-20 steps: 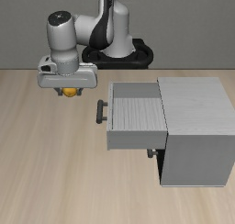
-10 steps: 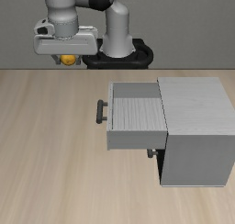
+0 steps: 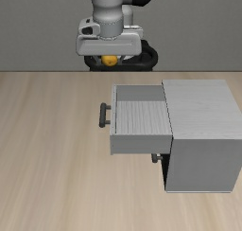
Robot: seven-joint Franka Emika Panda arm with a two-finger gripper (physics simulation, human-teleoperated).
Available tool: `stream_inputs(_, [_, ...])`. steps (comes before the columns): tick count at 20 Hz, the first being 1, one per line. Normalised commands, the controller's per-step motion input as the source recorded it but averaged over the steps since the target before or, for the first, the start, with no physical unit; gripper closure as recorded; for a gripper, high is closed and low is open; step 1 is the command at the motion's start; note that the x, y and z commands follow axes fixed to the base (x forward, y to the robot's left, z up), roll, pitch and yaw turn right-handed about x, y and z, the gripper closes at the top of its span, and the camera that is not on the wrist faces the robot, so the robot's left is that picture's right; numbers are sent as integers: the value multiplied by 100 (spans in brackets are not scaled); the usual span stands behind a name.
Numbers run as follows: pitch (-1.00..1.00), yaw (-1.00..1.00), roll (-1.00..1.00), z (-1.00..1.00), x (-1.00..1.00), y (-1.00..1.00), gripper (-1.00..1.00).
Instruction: Pick up the mango and place it in the top layer of the cabinet
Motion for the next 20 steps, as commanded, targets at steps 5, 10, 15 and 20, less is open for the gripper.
stream_inputs(5, [0, 0, 0, 0, 0, 100, 100])
stream_inputs(10, [0, 0, 0, 0, 80, 20, 100])
stream_inputs(15, [0, 0, 0, 0, 100, 0, 100])
stream_inputs(20, [0, 0, 0, 0, 100, 0, 100])
